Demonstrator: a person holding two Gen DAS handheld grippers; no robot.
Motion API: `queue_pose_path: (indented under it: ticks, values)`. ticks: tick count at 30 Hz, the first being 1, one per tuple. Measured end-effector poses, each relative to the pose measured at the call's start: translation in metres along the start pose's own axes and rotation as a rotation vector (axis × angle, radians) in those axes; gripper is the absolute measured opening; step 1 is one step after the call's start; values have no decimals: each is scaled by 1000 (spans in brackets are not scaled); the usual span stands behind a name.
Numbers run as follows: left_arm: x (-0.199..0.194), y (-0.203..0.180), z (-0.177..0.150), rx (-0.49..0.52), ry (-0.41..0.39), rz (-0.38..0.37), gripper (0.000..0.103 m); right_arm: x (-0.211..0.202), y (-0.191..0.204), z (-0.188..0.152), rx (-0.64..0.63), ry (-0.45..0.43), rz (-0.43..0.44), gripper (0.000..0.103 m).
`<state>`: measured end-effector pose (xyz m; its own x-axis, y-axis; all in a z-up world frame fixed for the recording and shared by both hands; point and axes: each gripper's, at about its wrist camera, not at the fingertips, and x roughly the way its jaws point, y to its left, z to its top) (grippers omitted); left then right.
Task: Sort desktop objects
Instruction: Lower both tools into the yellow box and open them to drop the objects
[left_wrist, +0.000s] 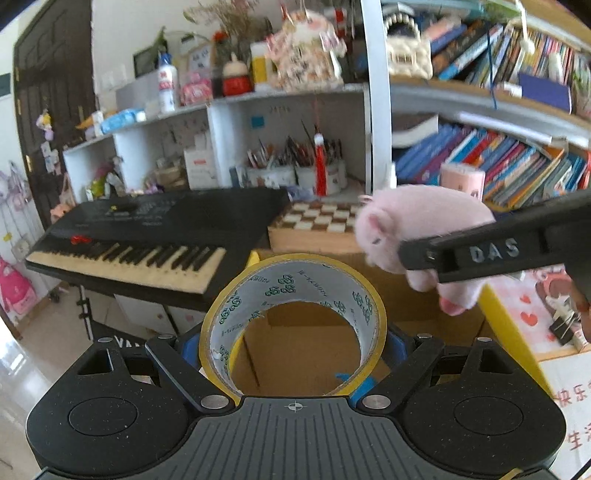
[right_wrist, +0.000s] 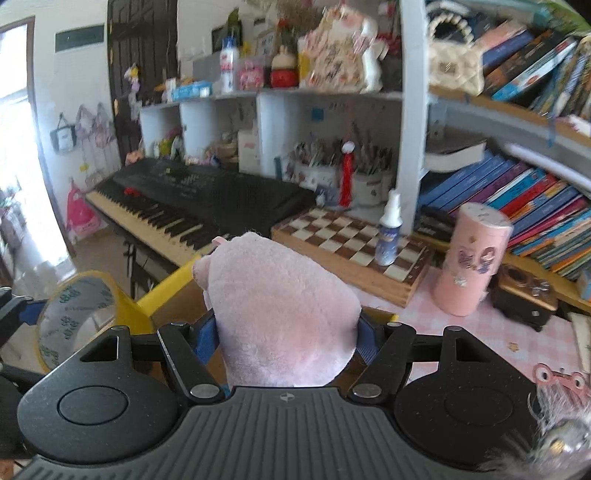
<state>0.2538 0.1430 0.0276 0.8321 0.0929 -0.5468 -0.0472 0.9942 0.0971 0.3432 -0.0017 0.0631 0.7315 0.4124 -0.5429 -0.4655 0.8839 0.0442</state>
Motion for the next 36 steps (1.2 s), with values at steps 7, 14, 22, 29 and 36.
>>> queue_pose_path:
  ticks: [7,14,22,29,36]
  values:
    - [43,-13,-4,58,148,-12,90,55,2,6,-17,124,74,69]
    - [58,-20,-16,84,231,-23,90,101,18,4,-115,254,129,69]
    - [56,-27,-19,116,237,-6,90,136,17,-7,-90,404,153,70]
    - [33,-26,-7,109,109,44,91,135,22,-3,-82,376,135,83]
    - [5,-20,8,95,29,60,91,96,23,15,-86,223,116,84]
